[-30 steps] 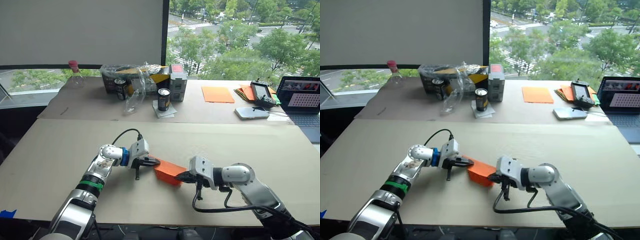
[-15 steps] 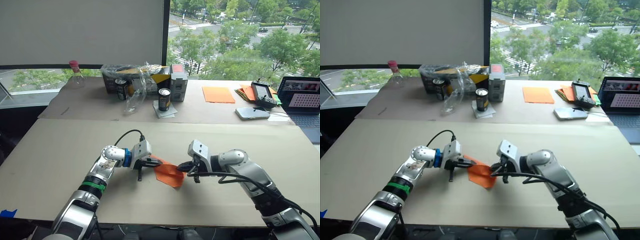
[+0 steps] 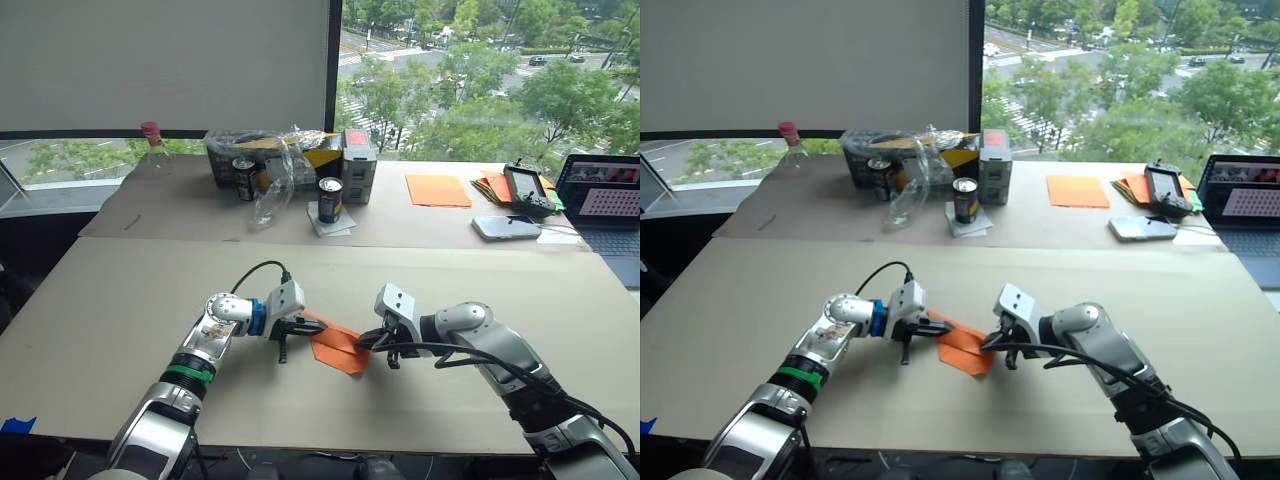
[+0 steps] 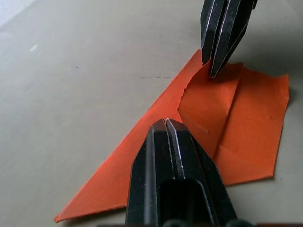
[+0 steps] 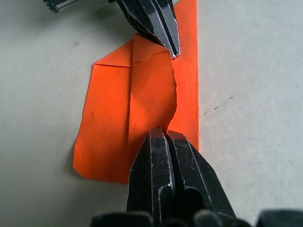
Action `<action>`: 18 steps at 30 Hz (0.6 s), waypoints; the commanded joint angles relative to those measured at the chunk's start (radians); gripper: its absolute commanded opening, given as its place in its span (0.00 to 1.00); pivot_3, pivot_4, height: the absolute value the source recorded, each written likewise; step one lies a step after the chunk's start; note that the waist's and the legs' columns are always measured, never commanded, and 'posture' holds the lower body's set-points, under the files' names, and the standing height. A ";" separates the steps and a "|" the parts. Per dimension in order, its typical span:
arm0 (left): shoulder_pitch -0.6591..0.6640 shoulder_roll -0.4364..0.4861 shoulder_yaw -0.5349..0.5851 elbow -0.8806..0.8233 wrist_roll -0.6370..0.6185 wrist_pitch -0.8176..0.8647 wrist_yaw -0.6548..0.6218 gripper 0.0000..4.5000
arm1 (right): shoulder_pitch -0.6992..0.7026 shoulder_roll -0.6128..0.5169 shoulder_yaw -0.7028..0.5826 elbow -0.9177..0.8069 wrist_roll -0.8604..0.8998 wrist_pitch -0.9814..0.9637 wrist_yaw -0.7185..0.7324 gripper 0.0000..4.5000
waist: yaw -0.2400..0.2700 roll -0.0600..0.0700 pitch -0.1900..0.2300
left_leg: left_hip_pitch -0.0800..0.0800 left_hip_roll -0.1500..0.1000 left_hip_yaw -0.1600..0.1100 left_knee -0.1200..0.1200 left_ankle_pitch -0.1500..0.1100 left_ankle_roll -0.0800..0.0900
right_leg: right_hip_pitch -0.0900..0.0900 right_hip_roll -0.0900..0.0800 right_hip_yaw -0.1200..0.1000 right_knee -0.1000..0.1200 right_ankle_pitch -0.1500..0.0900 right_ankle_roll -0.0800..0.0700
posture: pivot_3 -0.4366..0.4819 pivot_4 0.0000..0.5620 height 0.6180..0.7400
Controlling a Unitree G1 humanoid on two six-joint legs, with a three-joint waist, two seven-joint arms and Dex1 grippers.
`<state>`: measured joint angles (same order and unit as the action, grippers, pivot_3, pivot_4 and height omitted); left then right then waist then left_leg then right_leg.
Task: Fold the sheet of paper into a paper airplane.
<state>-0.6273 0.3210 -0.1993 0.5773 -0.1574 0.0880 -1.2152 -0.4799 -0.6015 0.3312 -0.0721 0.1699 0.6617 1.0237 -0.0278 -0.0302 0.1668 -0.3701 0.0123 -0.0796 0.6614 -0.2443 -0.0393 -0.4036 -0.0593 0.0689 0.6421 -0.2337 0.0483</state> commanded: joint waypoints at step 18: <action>0.098 0.050 -0.051 -0.137 0.015 0.024 0.009 0.00 | 0.034 -0.017 0.061 -0.017 -0.055 0.066 -0.071 0.00 | -0.008 0.000 0.000 | 0.001 0.000 0.000 0.000 0.000 0.000 | 0.001 0.000 0.000 -0.001 0.000 0.000 | 0.48 0.27 0.93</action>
<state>-0.5215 0.3681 -0.2357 0.4075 -0.1801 0.1319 -1.2254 -0.4745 -0.6111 0.3648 -0.1278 0.1458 0.6866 0.9758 -0.0357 -0.0301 0.1665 -0.3691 0.0124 -0.0797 0.6609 -0.2444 -0.0394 -0.4027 -0.0593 0.0687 0.6415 -0.2336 0.0483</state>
